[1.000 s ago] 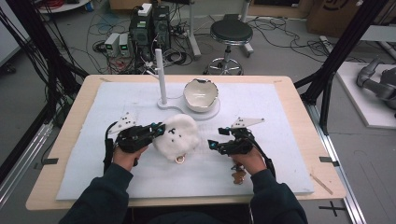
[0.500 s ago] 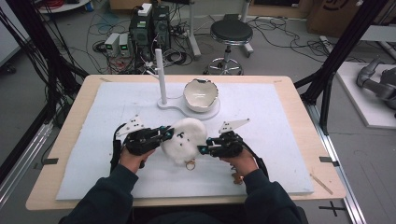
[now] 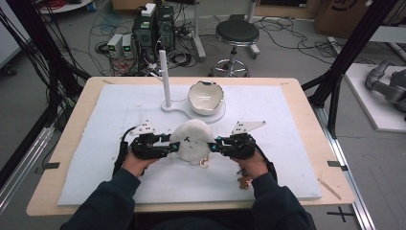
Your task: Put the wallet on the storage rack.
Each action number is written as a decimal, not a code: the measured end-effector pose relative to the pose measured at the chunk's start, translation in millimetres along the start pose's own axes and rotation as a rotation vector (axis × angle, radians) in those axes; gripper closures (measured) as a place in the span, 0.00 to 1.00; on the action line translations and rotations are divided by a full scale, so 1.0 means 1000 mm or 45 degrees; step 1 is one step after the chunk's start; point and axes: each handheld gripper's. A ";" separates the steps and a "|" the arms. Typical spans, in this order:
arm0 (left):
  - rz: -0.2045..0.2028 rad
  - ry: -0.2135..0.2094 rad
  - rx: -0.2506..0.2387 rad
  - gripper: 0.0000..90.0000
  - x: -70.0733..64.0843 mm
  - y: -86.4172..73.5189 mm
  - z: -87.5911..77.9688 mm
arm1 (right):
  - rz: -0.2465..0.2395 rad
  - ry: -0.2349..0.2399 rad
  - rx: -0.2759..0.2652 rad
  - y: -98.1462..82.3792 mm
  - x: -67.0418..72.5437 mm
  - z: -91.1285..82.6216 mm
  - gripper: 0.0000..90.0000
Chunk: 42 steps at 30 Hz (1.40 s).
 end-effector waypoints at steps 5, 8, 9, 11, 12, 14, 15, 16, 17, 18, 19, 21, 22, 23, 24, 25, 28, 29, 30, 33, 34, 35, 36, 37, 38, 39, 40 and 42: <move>0.065 -0.022 -0.005 0.83 -0.003 -0.001 0.000 | 0.034 0.017 -0.031 -0.001 -0.002 -0.002 0.84; 0.085 -0.061 -0.067 0.86 -0.003 0.001 -0.005 | 0.080 0.007 -0.047 -0.003 -0.005 -0.002 0.66; 0.096 -0.079 -0.086 0.86 -0.004 0.001 -0.007 | 0.080 0.007 -0.047 -0.003 -0.005 -0.002 0.66; 0.099 -0.120 -0.116 0.86 -0.005 0.002 -0.009 | 0.130 -0.006 -0.024 -0.006 -0.007 0.002 0.52; 0.096 -0.141 -0.128 0.86 -0.005 0.002 -0.009 | 0.133 0.001 -0.013 -0.008 -0.008 0.003 0.49; 0.110 -0.165 -0.116 0.86 -0.005 0.002 -0.009 | 0.152 0.026 -0.003 -0.009 -0.009 0.006 0.53; 0.107 -0.167 -0.093 0.86 -0.005 0.001 -0.008 | 0.146 0.041 -0.013 -0.008 -0.008 0.006 0.60; 0.107 -0.167 -0.093 0.86 -0.005 0.001 -0.008 | 0.146 0.041 -0.013 -0.008 -0.008 0.006 0.60; 0.107 -0.157 -0.082 0.86 -0.006 0.001 -0.007 | 0.135 0.057 -0.030 -0.008 -0.008 0.005 0.69; 0.100 -0.152 -0.078 0.85 -0.005 0.001 -0.006 | 0.117 0.053 -0.043 -0.006 -0.007 0.004 0.75; 0.089 -0.150 -0.075 0.85 -0.005 0.001 -0.006 | 0.103 0.046 -0.054 -0.005 -0.006 0.002 0.79; 0.081 -0.133 -0.062 0.81 -0.005 0.000 -0.004 | 0.089 0.034 -0.064 -0.004 -0.006 0.000 0.82; 0.077 -0.113 -0.047 0.77 -0.005 0.000 -0.003 | 0.058 0.011 -0.056 -0.003 -0.005 -0.001 0.83; 0.072 -0.107 -0.039 0.77 -0.005 0.000 -0.002 | 0.058 0.011 -0.056 -0.003 -0.005 -0.001 0.83; 0.070 -0.096 -0.030 0.71 -0.004 -0.001 -0.002 | 0.033 -0.003 -0.051 -0.001 -0.005 -0.003 0.84; 0.070 -0.082 -0.027 0.71 -0.003 -0.001 -0.002 | 0.033 -0.003 -0.051 -0.001 -0.005 -0.003 0.84; 0.017 -0.049 -0.064 0.62 0.003 0.002 -0.007 | 0.010 -0.023 -0.065 0.004 -0.007 -0.007 0.84; 0.002 -0.040 -0.078 0.58 0.005 0.002 -0.009 | 0.004 -0.048 -0.075 0.008 -0.010 -0.011 0.84; -0.014 -0.028 -0.096 0.58 0.008 0.003 -0.012 | 0.004 -0.048 -0.075 0.008 -0.010 -0.011 0.84; -0.048 0.008 -0.143 0.49 0.020 0.005 -0.023 | -0.029 -0.101 -0.076 0.018 -0.019 -0.015 0.84; -0.059 0.023 -0.166 0.45 0.025 0.006 -0.029 | -0.040 -0.111 -0.078 0.021 -0.022 -0.016 0.84; -0.064 0.043 -0.198 0.45 0.029 0.006 -0.034 | -0.040 -0.111 -0.078 0.021 -0.022 -0.016 0.84; -0.071 0.086 -0.244 0.36 0.034 0.007 -0.041 | -0.060 -0.137 -0.075 0.028 -0.028 -0.017 0.84; -0.069 0.116 -0.268 0.36 0.037 0.008 -0.045 | -0.060 -0.137 -0.075 0.028 -0.028 -0.017 0.84; -0.071 0.153 -0.302 0.27 0.043 0.009 -0.052 | -0.090 -0.159 -0.068 0.036 -0.033 -0.018 0.84; -0.068 0.175 -0.322 0.27 0.046 0.009 -0.056 | -0.090 -0.159 -0.068 0.036 -0.033 -0.018 0.84; -0.058 0.215 -0.345 0.27 0.051 0.009 -0.063 | -0.125 -0.173 -0.054 0.046 -0.039 -0.018 0.84; -0.084 0.244 -0.357 0.27 0.059 0.009 -0.070 | -0.148 -0.185 -0.044 0.056 -0.045 -0.018 0.84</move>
Point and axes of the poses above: each handheld gripper's, and its own axes: z roughly forward along the jaws, y roughly out of its top, x roughly to its left, and after that the axes turned 15 degrees about -z, right-handed
